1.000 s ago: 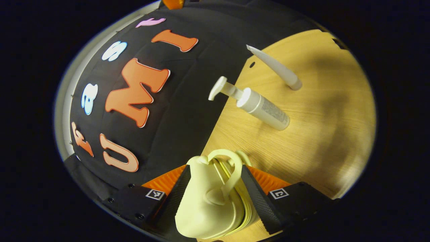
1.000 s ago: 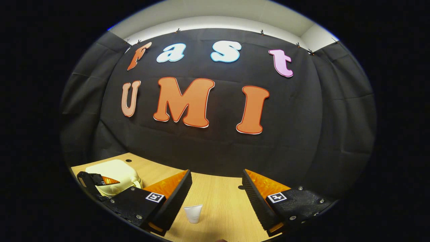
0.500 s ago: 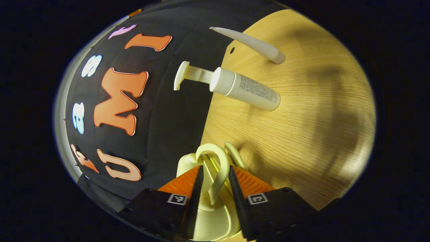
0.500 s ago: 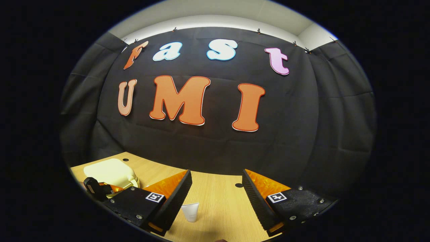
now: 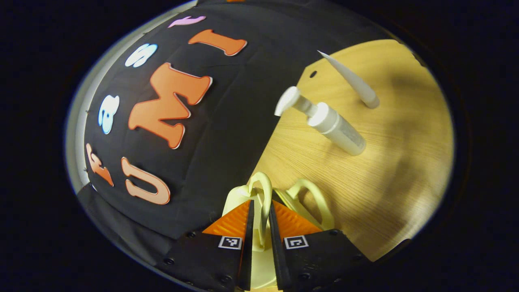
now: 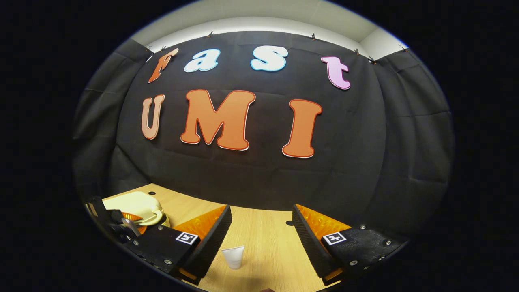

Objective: First open the suitcase, pack the skin care products into it, and then close the suitcase.

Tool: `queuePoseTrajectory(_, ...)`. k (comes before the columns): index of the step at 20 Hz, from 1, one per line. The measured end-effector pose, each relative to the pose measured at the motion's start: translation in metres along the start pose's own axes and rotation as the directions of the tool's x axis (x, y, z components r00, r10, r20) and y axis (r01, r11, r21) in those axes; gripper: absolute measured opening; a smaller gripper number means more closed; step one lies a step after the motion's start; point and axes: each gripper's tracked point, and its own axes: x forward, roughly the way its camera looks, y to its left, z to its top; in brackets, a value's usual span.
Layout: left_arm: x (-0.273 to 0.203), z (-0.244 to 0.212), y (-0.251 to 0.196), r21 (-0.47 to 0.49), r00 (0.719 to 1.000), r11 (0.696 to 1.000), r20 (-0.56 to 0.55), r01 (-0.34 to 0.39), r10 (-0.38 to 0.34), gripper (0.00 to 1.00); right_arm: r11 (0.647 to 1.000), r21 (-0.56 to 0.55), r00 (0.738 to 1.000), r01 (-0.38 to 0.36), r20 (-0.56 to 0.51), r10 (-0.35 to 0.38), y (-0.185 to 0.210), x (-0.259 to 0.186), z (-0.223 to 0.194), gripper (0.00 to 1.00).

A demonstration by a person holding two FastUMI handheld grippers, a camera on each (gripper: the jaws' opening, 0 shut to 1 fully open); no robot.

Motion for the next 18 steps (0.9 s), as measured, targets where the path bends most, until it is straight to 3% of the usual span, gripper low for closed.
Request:
queuePoseTrajectory(4,0.002,-0.002,0.064,-0.242,0.999,0.97,-0.023,-0.034,0.029,0.24,1.0,-0.023,1.0,-0.019,0.012,0.019,0.016,0.006,0.009,0.95)
queuePoseTrajectory(8,-0.004,-0.02,0.137,-0.352,0.996,0.931,-0.029,-0.092,0.087,0.24,0.998,-0.04,0.999,-0.044,0.019,0.045,0.038,0.013,0.016,0.95)
queuePoseTrajectory(18,0.002,-0.089,0.242,-0.568,0.989,0.81,-0.058,-0.146,0.138,0.23,0.995,-0.087,0.998,-0.052,0.025,0.054,0.072,0.026,0.029,0.96)
